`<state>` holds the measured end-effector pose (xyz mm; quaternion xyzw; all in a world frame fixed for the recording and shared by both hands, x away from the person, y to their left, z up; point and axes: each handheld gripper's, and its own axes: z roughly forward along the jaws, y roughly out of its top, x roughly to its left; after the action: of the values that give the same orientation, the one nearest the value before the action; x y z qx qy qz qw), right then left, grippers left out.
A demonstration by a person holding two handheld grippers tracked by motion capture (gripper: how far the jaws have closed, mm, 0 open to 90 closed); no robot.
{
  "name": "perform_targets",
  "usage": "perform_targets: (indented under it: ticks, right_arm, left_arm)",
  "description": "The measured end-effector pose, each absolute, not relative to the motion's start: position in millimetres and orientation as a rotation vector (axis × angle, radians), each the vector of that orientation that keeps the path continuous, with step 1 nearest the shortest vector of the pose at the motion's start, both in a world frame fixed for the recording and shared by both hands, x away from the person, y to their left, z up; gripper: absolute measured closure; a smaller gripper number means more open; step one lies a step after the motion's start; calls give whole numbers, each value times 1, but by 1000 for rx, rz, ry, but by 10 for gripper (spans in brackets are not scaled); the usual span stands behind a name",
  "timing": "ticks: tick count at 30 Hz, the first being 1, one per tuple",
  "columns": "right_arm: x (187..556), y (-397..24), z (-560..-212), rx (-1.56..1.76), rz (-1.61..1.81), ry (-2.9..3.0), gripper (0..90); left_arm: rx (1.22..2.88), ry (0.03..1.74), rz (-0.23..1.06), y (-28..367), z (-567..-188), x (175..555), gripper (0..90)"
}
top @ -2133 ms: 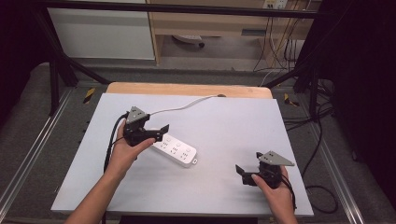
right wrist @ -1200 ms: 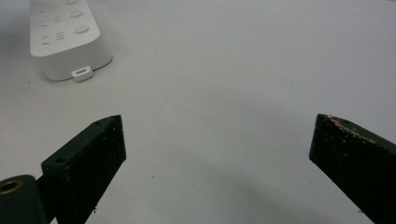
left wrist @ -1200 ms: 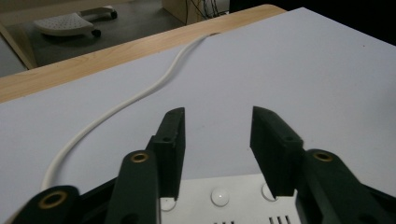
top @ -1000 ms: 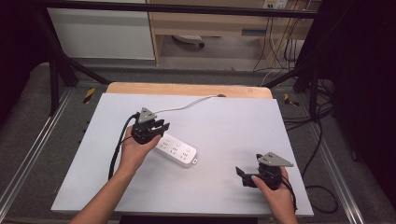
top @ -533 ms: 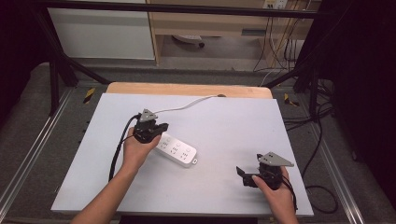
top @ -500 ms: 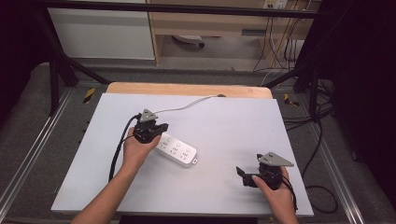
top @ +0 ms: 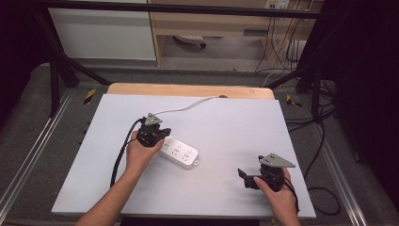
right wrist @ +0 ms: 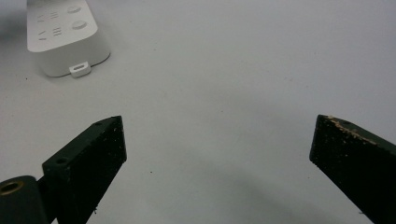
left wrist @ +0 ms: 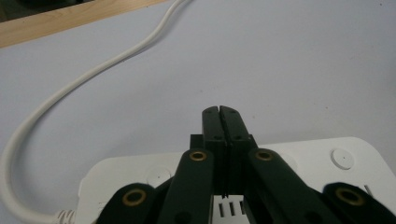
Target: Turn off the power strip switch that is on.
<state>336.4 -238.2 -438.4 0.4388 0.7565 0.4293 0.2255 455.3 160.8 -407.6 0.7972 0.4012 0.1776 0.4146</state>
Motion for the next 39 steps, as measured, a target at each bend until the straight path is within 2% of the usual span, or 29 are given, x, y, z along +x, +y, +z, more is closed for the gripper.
perform_targets:
  ticks: [39]
  right_arm:
    - [336, -239, -437, 1216, 1186, 2092, 41]
  left_arm:
    - [2078, 998, 450, 155, -424, 453, 900]
